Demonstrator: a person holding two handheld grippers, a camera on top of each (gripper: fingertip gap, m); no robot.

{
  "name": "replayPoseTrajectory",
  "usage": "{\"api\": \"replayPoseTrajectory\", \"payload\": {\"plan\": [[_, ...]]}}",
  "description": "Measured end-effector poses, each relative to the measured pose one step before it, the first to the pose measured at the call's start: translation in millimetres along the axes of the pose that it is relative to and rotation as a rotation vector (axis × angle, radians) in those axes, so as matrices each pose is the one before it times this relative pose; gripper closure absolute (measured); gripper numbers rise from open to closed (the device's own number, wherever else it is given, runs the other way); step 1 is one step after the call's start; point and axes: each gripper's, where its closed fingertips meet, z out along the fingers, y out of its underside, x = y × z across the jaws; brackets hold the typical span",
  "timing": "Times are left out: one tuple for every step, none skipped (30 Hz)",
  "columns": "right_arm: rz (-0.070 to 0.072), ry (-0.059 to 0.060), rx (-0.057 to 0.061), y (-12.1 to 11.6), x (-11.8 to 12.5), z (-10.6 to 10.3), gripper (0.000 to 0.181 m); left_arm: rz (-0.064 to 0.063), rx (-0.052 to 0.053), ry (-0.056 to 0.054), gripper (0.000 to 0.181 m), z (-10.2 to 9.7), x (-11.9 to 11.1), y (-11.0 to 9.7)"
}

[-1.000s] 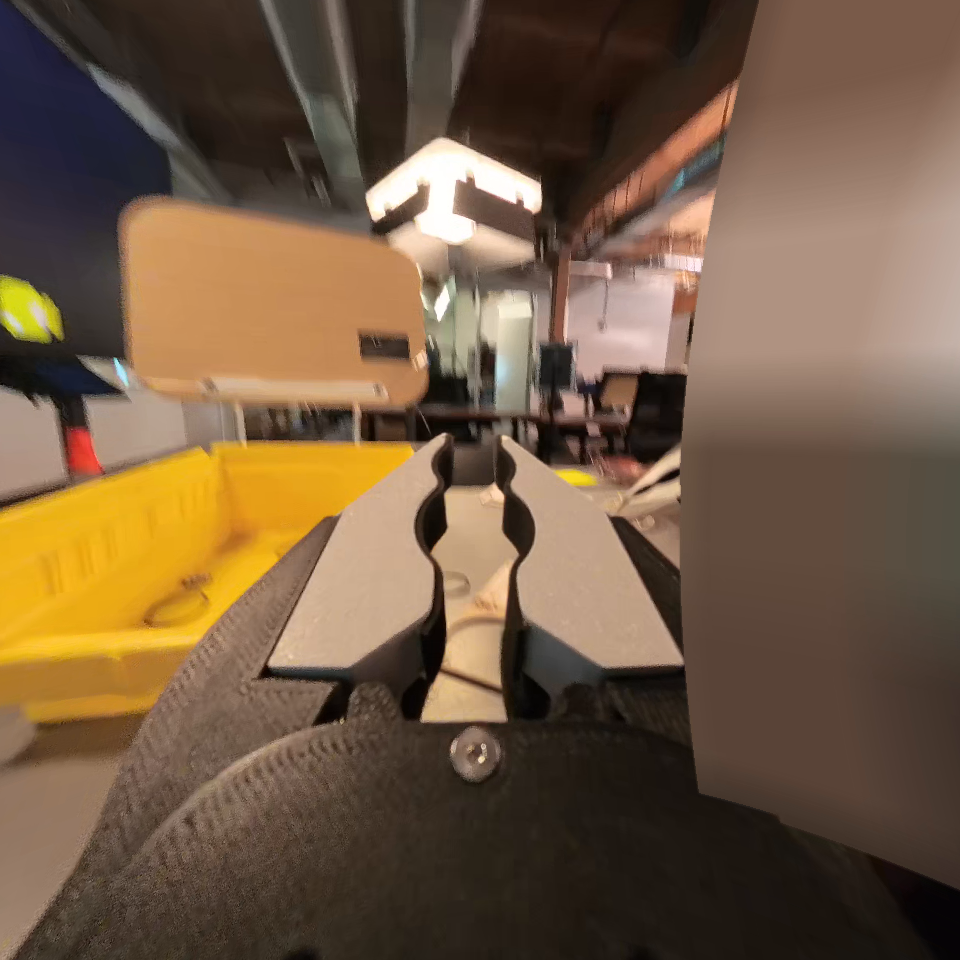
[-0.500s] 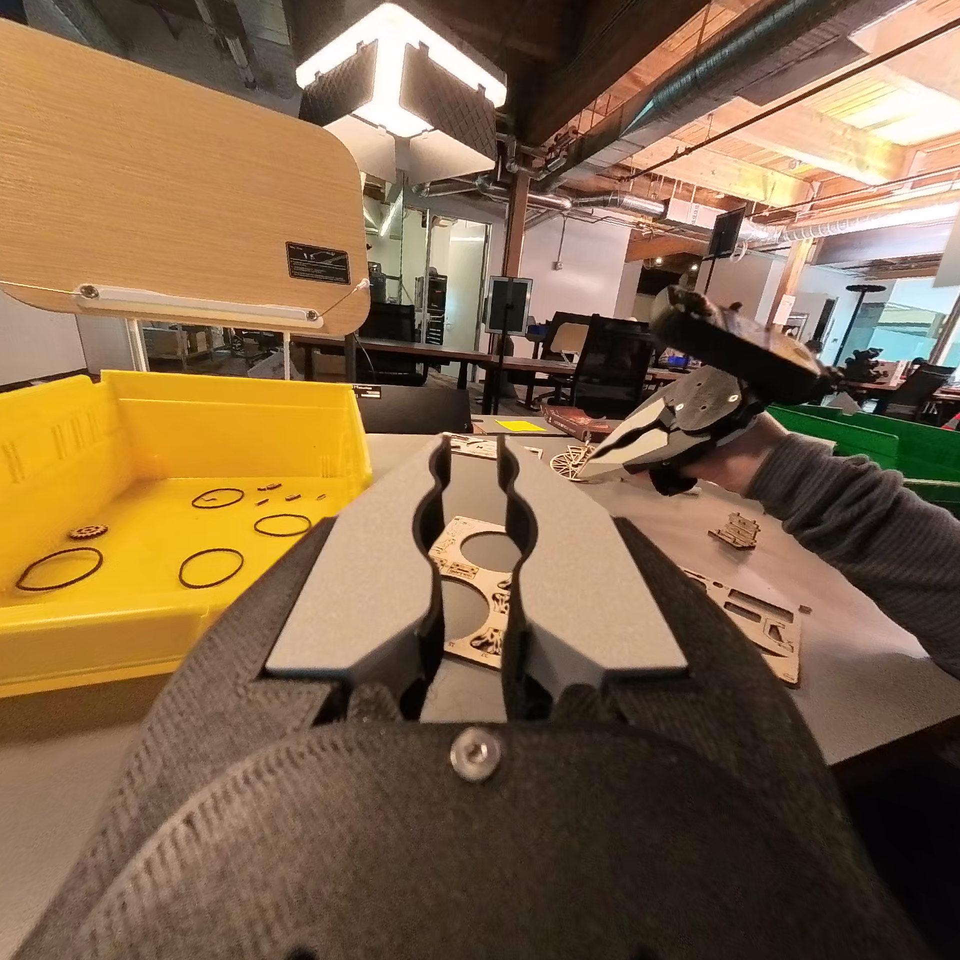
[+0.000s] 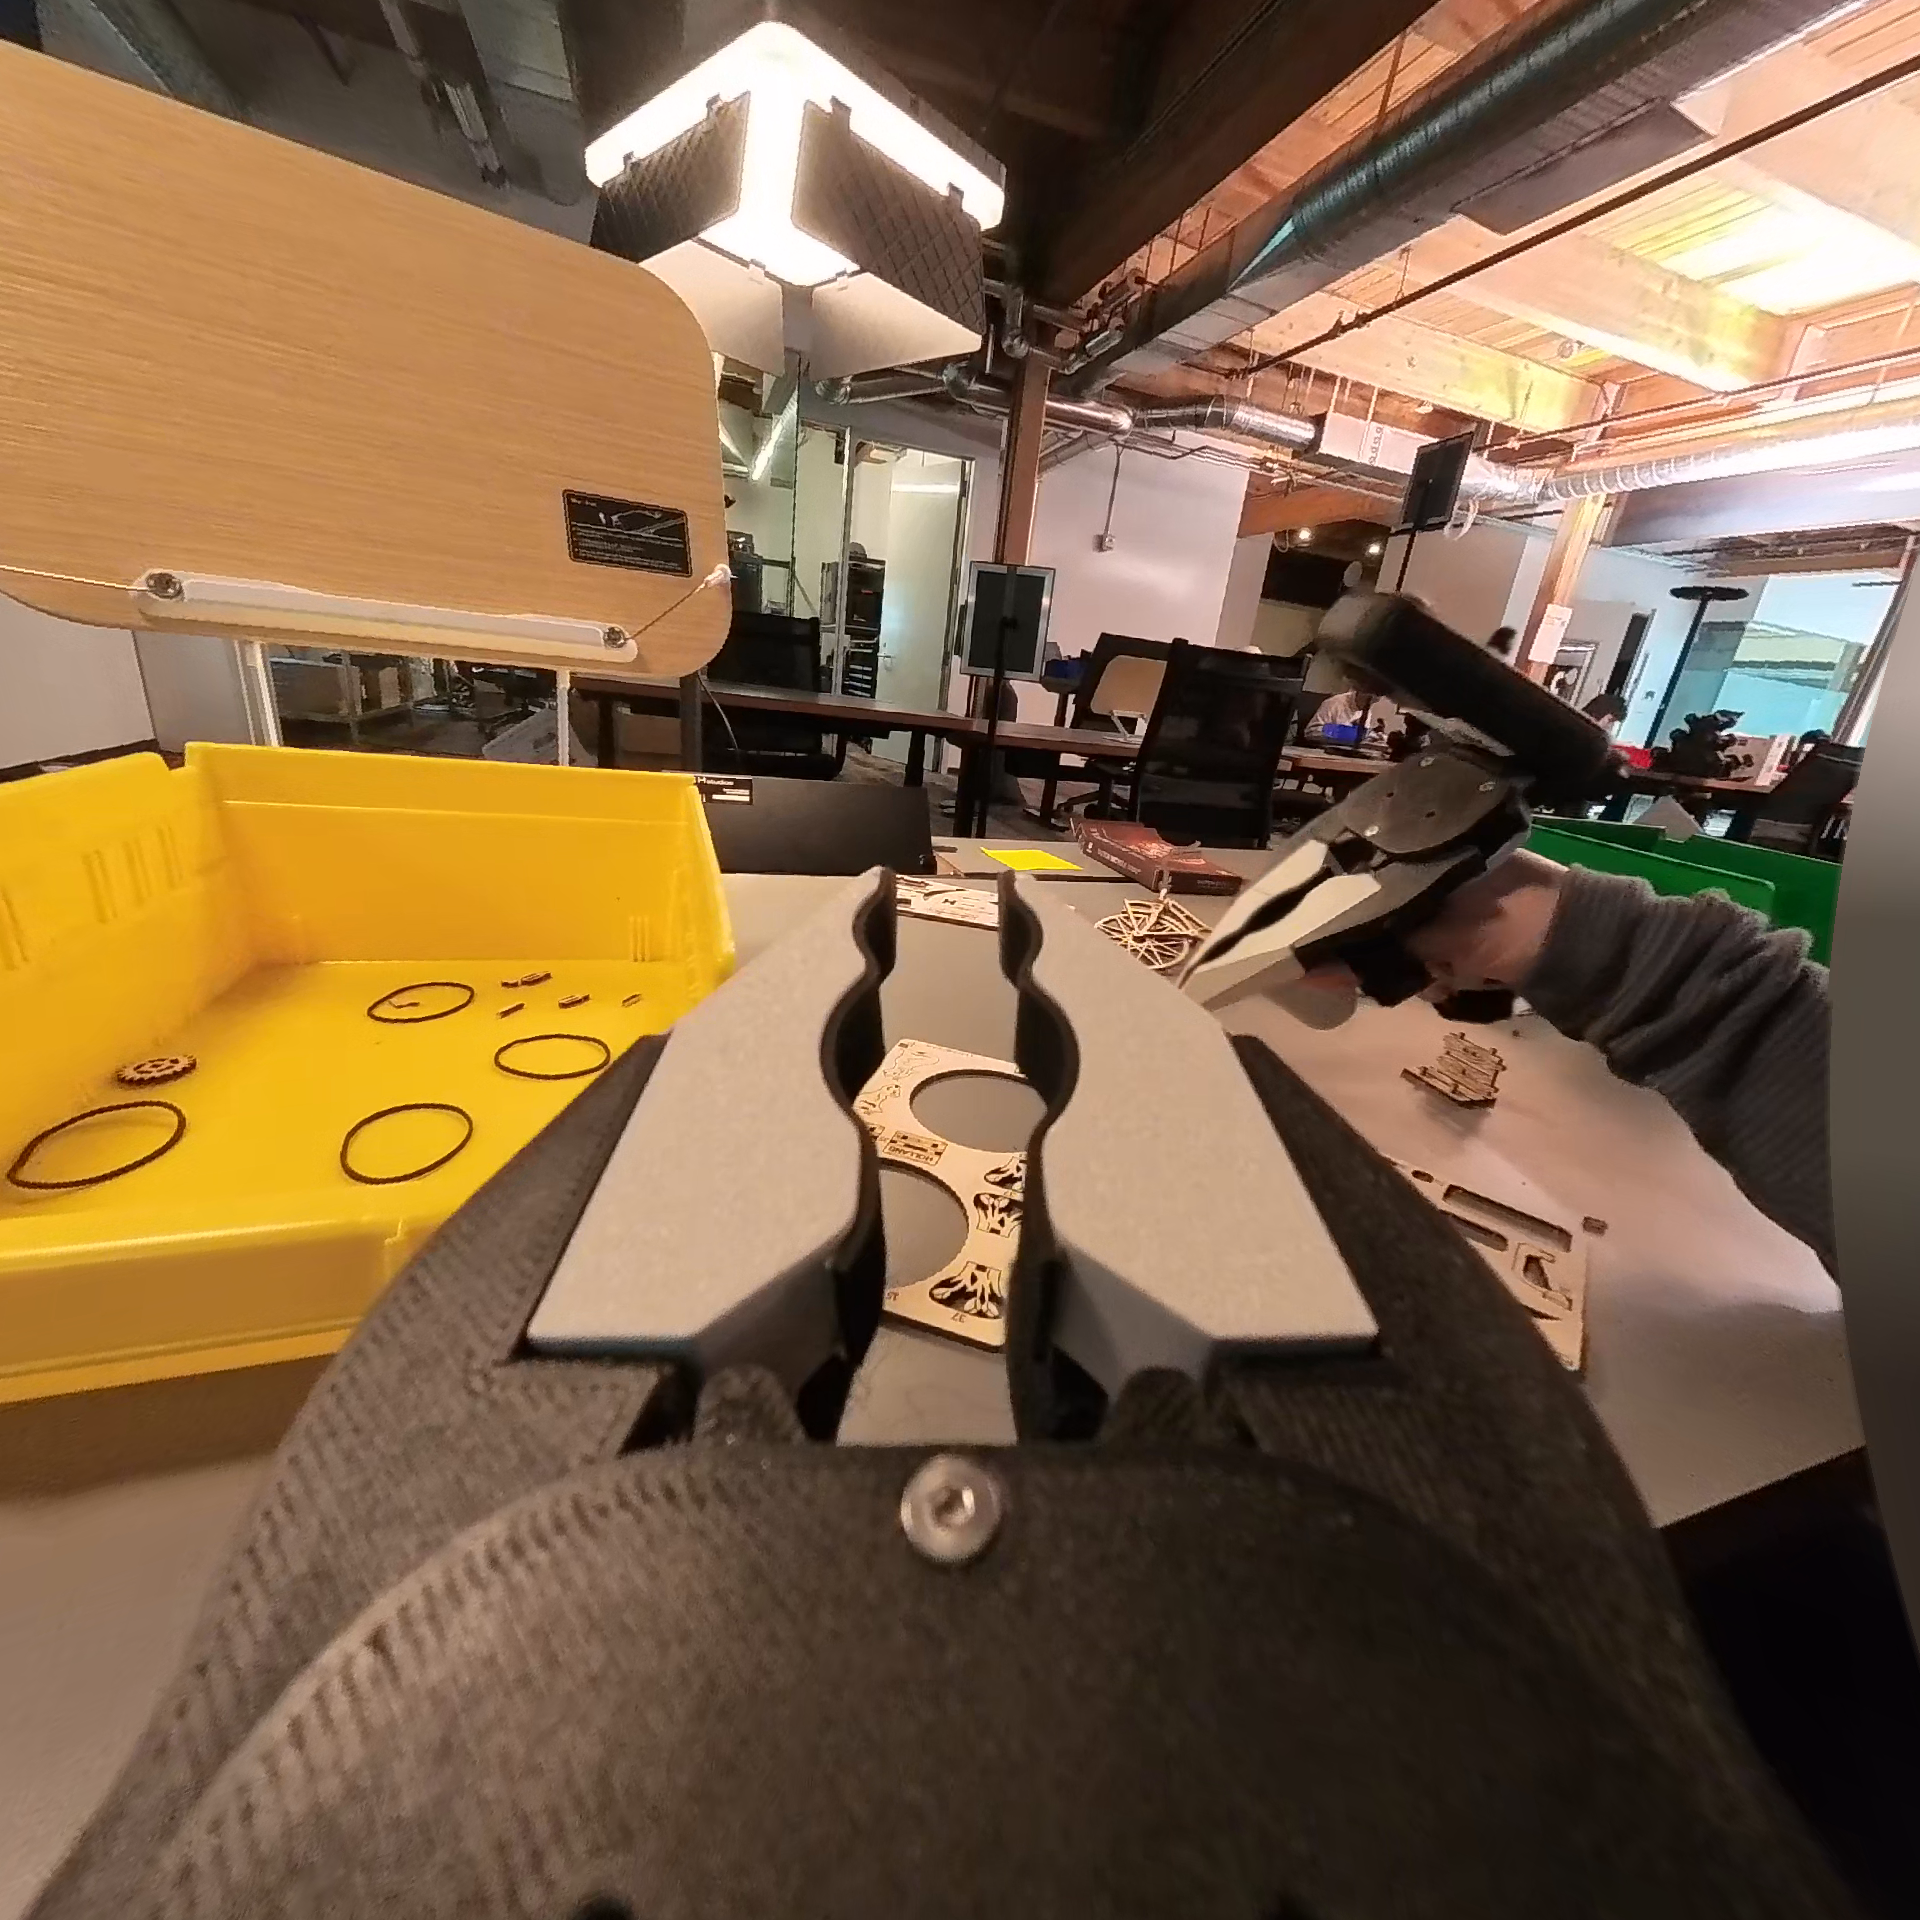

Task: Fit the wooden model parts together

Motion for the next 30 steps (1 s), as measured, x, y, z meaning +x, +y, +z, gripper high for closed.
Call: {"api": "replayPoseTrajectory", "payload": {"plan": [[0.0096,-0.0151,-0.0108,3.57,-0.33,-0.22,0.181,-0.0007,0.001,0.0005,0.164,-0.84,-0.52,-0.64],[0.0059,-0.017,-0.012,3.41,-0.93,0.02,0.181,-0.0012,0.0006,-0.0001,0.164,-0.79,-0.06,-0.41],[0.0036,-0.0174,-0.0116,3.26,-1.46,0.33,0.181,-0.0013,0.0003,0.0001,0.164,-0.53,-0.01,0.12],[0.0004,-0.0151,-0.0135,3.2,-1.62,0.43,0.181,-0.0014,0.0006,0.0003,0.164,-0.53,-0.07,-0.15],[-0.0032,-0.0092,-0.0162,3.42,-1.02,0.75,0.181,-0.0013,0.0008,0.0001,0.164,-0.96,-0.27,-0.41],[-0.0056,-0.0008,-0.0183,3.52,-0.22,0.99,0.181,-0.0011,0.0003,0.0,0.164,-0.96,-0.21,-0.11],[-0.0068,0.0045,-0.0197,3.43,0.6,1.1,0.181,-0.0007,0.0,0.0,0.164,-0.7,-0.28,0.09],[-0.0073,0.0059,-0.0189,3.16,0.62,1.11,0.181,-0.0006,-0.0004,0.0,0.164,-0.22,-0.42,0.26],[-0.0053,0.0043,-0.0153,2.47,0.33,0.99,0.181,-0.0008,-0.0006,0.0002,0.163,0.22,-0.28,0.1],[-0.0026,-0.0016,-0.0111,1.86,-0.46,0.69,0.181,-0.0007,-0.0004,0.0005,0.163,-0.51,0.33,0.17],[-0.0021,-0.0073,-0.0065,1.1,-1.22,0.48,0.181,-0.0006,-0.0004,0.0004,0.163,-0.53,0.33,-0.15],[-0.0022,-0.0071,-0.0022,0.59,-1.3,0.1,0.181,-0.0007,-0.0008,0.0012,0.163,-0.39,0.14,0.23],[-0.0014,-0.0013,-0.0003,0.14,-0.45,-0.23,0.181,-0.0005,-0.001,0.0013,0.163,-0.49,-0.19,0.39],[0.0009,0.0035,-0.0005,0.18,0.23,-0.49,0.178,-0.0008,-0.0011,0.0003,0.163,0.01,0.0,0.26],[0.0067,-0.0016,-0.0024,0.49,-0.62,-0.88,0.172,-0.0001,-0.0003,0.0004,0.163,0.26,0.1,0.12],[0.019,-0.012,-0.0084,1.49,-2.77,-1.32,0.163,-0.0002,-0.0001,0.0,0.163,0.18,-0.06,0.15],[0.0328,-0.017,-0.0201,3.45,-4.73,-1.86,0.153,-0.0007,-0.0004,0.0001,0.163,0.24,-0.18,-0.01],[0.0349,-0.0129,-0.0279,5.27,-6.01,-2.39,0.146,-0.0013,-0.0009,0.0013,0.163,0.13,0.02,-0.07],[0.0226,-0.0057,-0.0228,5.5,-6.55,-2.44,0.144,-0.0017,0.0,0.0006,0.163,-0.13,-0.3,-0.41],[0.0121,0.0018,-0.0145,4.65,-5.8,-2.01,0.144,-0.0009,0.0028,-0.0014,0.163,-0.37,-0.5,-0.78],[0.0165,0.0056,-0.0165,4.41,-4.4,-1.18,0.144,-0.0003,0.0051,-0.0033,0.163,-0.45,-0.86,-0.97],[0.0239,0.0089,-0.0256,5.07,-2.73,-0.45,0.145,-0.0008,0.0035,-0.0031,0.163,-0.4,-0.9,-0.52],[0.0205,0.0133,-0.0246,3.99,-1.25,-0.48,0.145,-0.0021,0.0,-0.0019,0.163,-0.09,-0.78,0.31],[0.0156,0.0096,-0.0229,2.72,-1.57,-0.86,0.145,-0.0037,-0.0022,-0.0003,0.163,0.15,-0.7,0.89],[0.0124,0.0119,-0.0288,2.89,-1.03,-0.6,0.145,-0.0051,-0.0022,0.0016,0.163,0.16,-0.22,0.79],[0.0097,0.0235,-0.0292,2.23,1.05,-0.11,0.145,-0.0047,-0.0009,0.002,0.163,0.18,-0.08,0.4],[0.0092,0.0238,-0.0263,1.07,1.64,0.25,0.148,-0.0036,0.0005,0.0015,0.162,-0.06,0.05,-0.27],[0.0023,0.0122,-0.0268,0.17,0.51,0.25,0.15,-0.0016,0.0021,0.0016,0.162,-0.36,0.22,-1.07],[-0.0118,0.0,-0.0306,-0.11,-0.76,0.31,0.158,0.0012,0.0043,0.0007,0.162,-0.58,0.39,-1.8],[-0.0316,0.0,-0.0357,-0.23,-0.42,0.2,0.162,0.0039,0.0067,-0.0017,0.162,-0.91,0.1,-2.35]]}}
